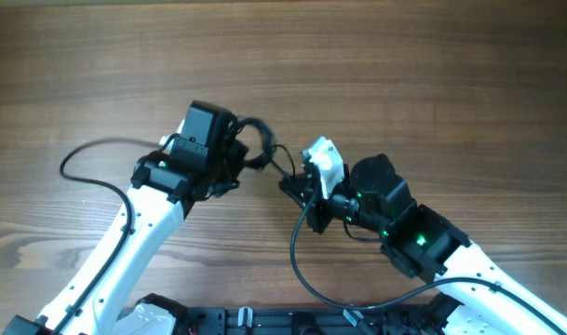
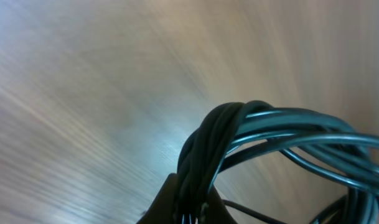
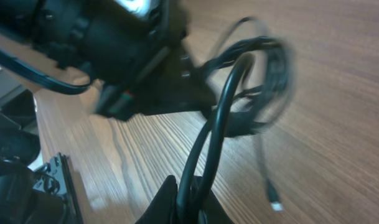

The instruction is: Untangle cables

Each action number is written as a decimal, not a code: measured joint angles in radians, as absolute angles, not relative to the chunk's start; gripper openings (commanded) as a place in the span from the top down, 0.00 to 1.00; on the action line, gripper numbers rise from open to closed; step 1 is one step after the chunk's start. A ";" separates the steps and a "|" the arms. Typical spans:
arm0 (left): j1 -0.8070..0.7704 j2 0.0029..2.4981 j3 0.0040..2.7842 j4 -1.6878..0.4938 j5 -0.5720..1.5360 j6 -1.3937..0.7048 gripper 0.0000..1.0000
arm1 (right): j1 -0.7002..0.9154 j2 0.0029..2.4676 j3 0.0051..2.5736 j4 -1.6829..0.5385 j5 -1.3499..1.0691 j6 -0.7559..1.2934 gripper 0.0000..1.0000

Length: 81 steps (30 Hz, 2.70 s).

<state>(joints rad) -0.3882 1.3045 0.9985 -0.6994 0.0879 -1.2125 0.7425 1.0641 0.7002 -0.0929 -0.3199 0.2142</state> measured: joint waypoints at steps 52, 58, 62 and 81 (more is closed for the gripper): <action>-0.336 1.290 0.999 -0.600 0.282 -1.346 0.96 | 1.042 1.326 0.700 0.236 0.484 0.011 0.64; -0.363 1.290 0.999 -0.605 0.247 -1.374 0.96 | 1.053 1.381 0.700 0.197 0.641 0.002 0.96; -0.369 1.288 0.999 -0.625 0.156 -1.334 0.96 | 1.053 1.348 0.700 0.133 0.654 0.062 0.96; -0.522 1.274 0.999 -0.434 0.129 -0.802 0.96 | 0.919 0.993 0.700 -0.009 0.232 0.547 0.96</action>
<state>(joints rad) -0.5220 1.2739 0.9989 -0.4339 0.1287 -0.8021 0.9192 0.9928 0.7002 -0.0086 0.2317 0.5468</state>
